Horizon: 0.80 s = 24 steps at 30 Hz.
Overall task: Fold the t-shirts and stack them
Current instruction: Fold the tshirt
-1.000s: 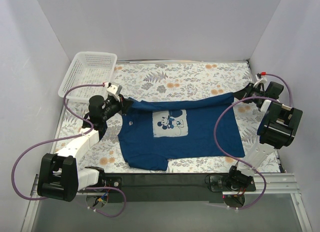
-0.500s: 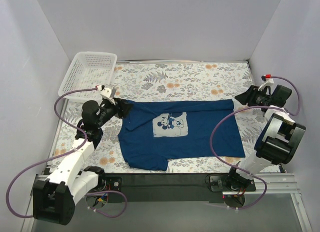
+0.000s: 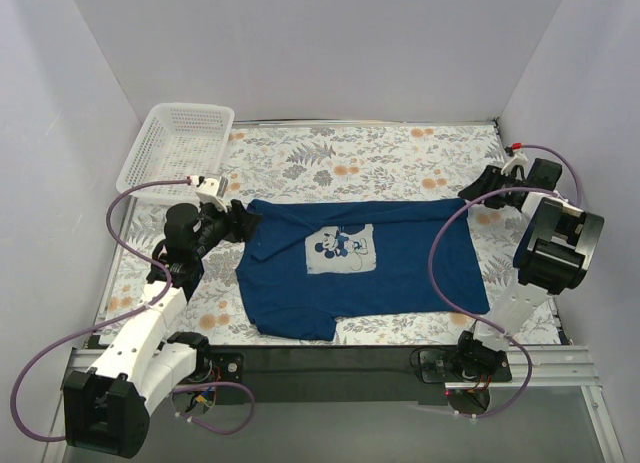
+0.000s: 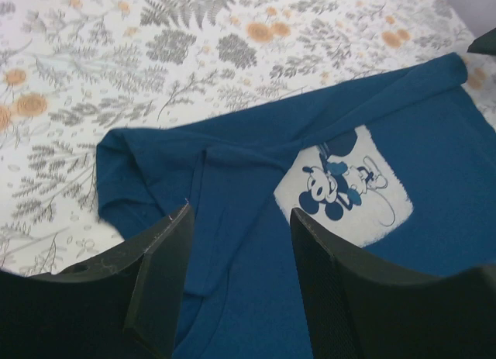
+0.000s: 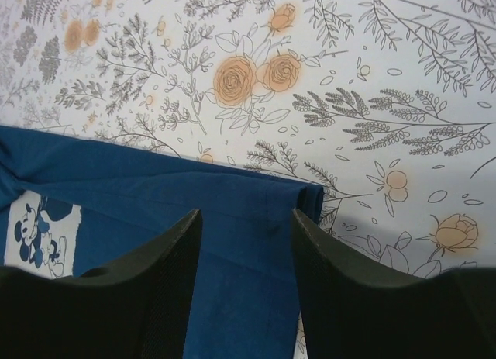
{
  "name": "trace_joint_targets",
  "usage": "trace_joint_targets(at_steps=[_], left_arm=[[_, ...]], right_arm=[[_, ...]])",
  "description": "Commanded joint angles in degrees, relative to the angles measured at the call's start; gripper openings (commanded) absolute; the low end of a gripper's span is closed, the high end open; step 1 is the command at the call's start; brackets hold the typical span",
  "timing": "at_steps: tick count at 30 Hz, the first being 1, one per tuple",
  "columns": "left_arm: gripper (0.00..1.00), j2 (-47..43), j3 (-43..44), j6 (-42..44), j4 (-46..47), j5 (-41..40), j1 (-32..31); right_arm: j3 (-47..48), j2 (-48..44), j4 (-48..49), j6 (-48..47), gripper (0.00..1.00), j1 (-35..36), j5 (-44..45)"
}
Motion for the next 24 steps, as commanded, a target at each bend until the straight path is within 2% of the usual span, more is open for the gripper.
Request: trace_joint_targets(at_steps=[1,9,17,21,24], left_arm=[[0.50,-1.31,1.94,0.66,-6.38,-2.91,-0.07],[0.51,-3.78,0.71,1.36,-7.27,-5.20,-0.07],[0.51,-3.87,0.80,1.62,-7.71,-5.02,-0.07],[0.51,-4.22,0.79,1.71,-7.71,-4.94,-0.07],[0.51,-4.22,0.79,1.62,-7.71,-5.02,-0.07]], right_arm=[[4.98,1.53,-2.12,-0.30,0.47,0.32,1.42],[10.44,6.99,-6.51,-1.53,0.43,1.64,4.14],[10.88,7.96,-7.66,-1.71,0.42,2.96,6.69],[10.27,7.70,-8.01,-1.97,0.37,2.96,7.13],[10.00,7.43,-8.28,-2.41,0.30,2.96,7.22]])
